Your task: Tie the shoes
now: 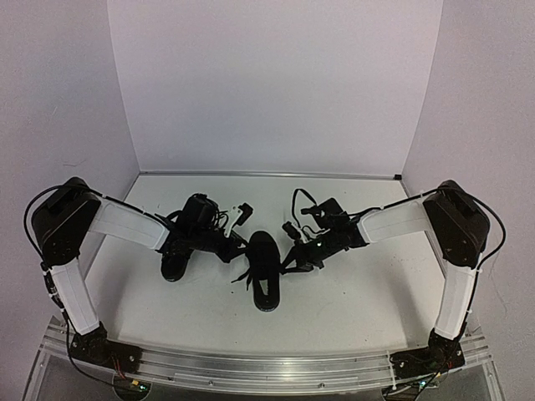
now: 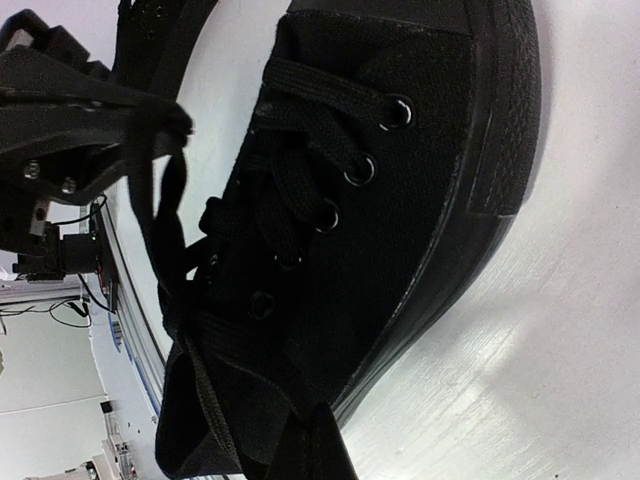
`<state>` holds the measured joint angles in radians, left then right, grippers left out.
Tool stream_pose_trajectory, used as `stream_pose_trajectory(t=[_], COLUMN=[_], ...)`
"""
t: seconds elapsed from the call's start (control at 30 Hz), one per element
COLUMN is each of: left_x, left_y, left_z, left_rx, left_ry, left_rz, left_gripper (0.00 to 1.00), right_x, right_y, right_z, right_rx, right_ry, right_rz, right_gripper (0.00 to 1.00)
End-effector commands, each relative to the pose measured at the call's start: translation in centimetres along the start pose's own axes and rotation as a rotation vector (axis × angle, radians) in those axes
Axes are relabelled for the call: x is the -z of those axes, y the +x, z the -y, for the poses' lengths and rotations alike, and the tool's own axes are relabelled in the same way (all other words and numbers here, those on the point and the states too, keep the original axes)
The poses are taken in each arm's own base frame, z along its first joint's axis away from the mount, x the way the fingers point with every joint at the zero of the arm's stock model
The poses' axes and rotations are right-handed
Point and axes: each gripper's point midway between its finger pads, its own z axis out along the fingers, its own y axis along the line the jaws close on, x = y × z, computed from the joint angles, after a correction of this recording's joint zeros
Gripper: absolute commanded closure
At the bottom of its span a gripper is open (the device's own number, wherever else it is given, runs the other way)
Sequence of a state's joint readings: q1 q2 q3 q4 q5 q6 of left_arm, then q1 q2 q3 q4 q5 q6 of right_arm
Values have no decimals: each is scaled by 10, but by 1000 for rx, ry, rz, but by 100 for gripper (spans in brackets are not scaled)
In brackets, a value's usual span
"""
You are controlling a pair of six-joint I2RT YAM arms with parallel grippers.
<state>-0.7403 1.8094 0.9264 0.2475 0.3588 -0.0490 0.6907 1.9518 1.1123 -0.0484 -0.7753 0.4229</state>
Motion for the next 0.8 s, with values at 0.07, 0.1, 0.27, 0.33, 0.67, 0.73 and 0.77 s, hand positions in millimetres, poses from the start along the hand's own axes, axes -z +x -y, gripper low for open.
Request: stream_pose_trajectory(t=[0.07, 0.1, 0.27, 0.33, 0.67, 0.73, 0.77], left_x=[26, 27, 27, 28, 29, 30, 31], left_y=[-24, -24, -18, -16, -9, -9, -8], left_z=[-11, -14, -23, -26, -39, -43, -45], left_rx=[-48, -50, -49, -47, -70, -69, -67], left_ry=[-105, -119, -172, -185, -250, -263, -273], left_rz=[65, 63, 38, 35, 19, 20, 19], left_gripper=[100, 100, 100, 100, 100, 100, 100], right_x=[7, 7, 12, 15, 16, 16, 17], right_y=[5, 6, 13, 17, 29, 31, 32], right_z=[2, 3, 15, 20, 31, 32, 33], right_rx=[10, 7, -13, -21, -34, -33, -33], right_ry=[32, 36, 66, 79, 107, 112, 115], right_rz=[15, 15, 14, 13, -3, -4, -4], right_gripper=[100, 100, 100, 100, 100, 100, 100])
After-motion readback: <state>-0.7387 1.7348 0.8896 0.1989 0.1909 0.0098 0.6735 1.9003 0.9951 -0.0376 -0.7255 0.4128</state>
